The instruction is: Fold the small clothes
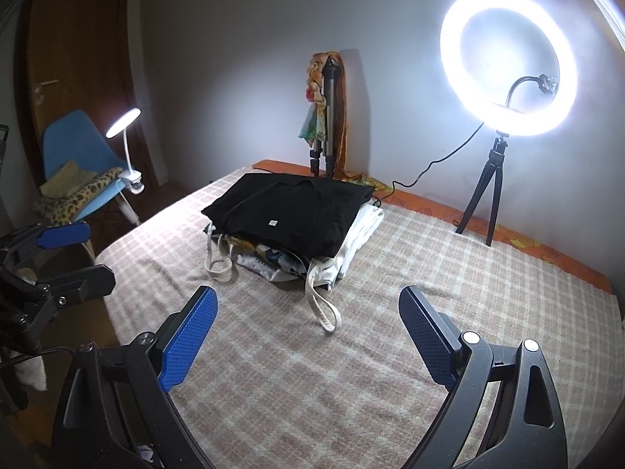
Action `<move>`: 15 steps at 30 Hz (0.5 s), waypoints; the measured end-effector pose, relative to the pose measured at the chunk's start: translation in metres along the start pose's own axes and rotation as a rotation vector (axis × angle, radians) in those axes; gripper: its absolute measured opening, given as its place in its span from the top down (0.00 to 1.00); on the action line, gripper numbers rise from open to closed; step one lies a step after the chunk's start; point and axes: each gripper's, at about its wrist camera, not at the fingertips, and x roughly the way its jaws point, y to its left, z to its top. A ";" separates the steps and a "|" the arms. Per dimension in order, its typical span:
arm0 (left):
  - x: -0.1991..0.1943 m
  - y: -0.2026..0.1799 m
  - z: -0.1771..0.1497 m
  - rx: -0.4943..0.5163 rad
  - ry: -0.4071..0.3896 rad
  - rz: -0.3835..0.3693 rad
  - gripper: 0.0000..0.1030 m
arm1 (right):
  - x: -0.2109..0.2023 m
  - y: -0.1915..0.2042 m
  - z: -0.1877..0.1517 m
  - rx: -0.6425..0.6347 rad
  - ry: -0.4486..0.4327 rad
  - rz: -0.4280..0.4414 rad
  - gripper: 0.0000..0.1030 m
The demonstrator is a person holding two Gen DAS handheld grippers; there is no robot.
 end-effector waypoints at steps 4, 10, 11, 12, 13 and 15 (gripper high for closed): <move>0.000 -0.002 0.001 0.006 -0.002 -0.004 0.00 | -0.001 0.001 0.001 -0.003 -0.005 -0.003 0.08; -0.001 -0.004 0.002 0.007 -0.007 -0.009 0.00 | -0.003 0.002 0.001 -0.001 -0.007 -0.001 0.08; -0.001 -0.003 0.001 0.007 -0.007 -0.011 0.00 | -0.003 0.002 0.001 -0.001 -0.008 -0.001 0.08; -0.002 -0.004 0.002 0.007 -0.008 -0.011 0.00 | -0.003 0.002 0.002 -0.001 -0.008 0.000 0.08; -0.002 -0.004 0.001 0.007 -0.008 -0.010 0.00 | -0.003 0.002 0.002 -0.001 -0.008 0.000 0.08; -0.003 -0.005 0.002 0.009 -0.010 -0.010 0.00 | -0.003 0.002 0.002 -0.002 -0.010 0.000 0.08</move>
